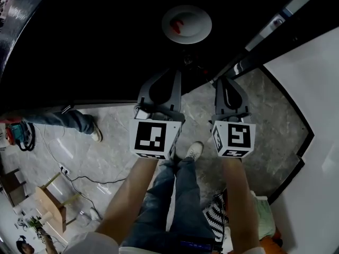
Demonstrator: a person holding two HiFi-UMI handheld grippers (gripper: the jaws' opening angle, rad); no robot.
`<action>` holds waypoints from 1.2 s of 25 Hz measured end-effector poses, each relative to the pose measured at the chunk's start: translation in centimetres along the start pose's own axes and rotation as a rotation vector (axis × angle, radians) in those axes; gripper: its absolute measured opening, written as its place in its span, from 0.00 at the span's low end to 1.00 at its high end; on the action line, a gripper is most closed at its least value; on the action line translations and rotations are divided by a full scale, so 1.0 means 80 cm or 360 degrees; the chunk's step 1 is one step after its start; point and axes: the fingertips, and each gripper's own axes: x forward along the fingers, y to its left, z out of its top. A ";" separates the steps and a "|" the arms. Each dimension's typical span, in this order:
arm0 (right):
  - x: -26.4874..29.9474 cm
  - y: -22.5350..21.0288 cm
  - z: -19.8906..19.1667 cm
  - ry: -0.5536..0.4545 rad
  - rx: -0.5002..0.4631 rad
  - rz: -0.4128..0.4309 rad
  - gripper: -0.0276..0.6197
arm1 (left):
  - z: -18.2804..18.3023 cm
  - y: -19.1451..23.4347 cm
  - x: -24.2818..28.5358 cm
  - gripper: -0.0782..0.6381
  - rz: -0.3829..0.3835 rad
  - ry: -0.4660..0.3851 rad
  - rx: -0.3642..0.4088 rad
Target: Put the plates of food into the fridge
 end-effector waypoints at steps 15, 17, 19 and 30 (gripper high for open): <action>-0.062 0.016 0.063 -0.0094 -0.0106 -0.0024 0.06 | 0.043 0.011 -0.046 0.12 0.0019 -0.0030 0.0018; -0.076 0.014 0.071 -0.0092 -0.0107 -0.0038 0.06 | 0.052 0.005 -0.054 0.12 0.0004 -0.0032 0.0028; -0.089 0.009 0.078 -0.0083 -0.0109 -0.0059 0.06 | 0.062 0.002 -0.062 0.12 -0.0011 -0.0046 0.0036; -0.161 0.002 0.115 -0.0067 -0.0077 -0.0174 0.06 | 0.105 0.003 -0.111 0.12 0.0001 -0.0033 0.0017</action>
